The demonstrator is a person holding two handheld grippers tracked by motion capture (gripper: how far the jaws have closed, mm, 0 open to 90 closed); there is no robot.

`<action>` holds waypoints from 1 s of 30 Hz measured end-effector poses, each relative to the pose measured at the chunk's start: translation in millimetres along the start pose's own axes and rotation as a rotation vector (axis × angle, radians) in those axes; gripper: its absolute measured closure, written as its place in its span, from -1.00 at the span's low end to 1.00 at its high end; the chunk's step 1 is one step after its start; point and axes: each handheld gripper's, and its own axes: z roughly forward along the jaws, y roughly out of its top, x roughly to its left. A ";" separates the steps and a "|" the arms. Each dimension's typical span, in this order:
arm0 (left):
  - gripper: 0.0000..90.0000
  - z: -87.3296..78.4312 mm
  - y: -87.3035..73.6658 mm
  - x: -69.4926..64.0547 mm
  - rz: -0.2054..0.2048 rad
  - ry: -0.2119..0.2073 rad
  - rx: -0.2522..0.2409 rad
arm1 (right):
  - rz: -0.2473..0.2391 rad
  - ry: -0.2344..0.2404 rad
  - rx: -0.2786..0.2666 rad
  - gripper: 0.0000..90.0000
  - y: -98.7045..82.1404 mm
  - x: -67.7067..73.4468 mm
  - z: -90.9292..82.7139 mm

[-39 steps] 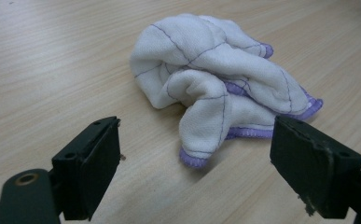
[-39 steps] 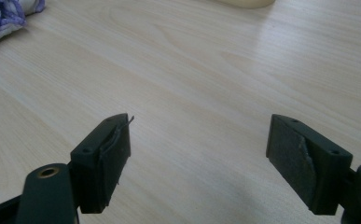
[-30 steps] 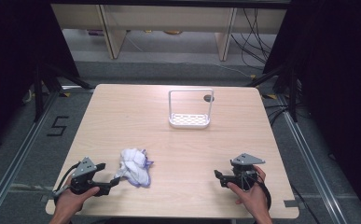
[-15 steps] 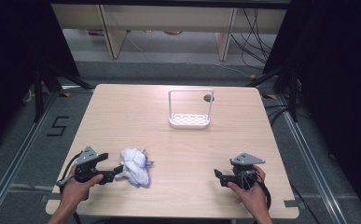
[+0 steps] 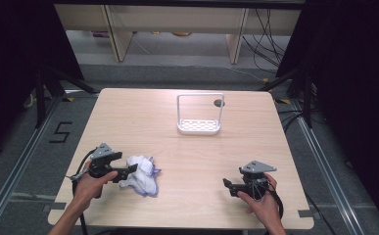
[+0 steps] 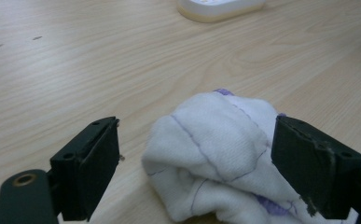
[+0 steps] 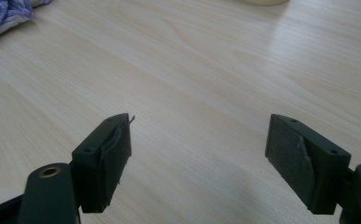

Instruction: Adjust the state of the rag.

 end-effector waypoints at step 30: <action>0.67 14.8 88.6 -118.7 0.112 -0.381 -0.168 | 0.050 -0.039 -0.087 -0.46 0.5 -22.0 -11.4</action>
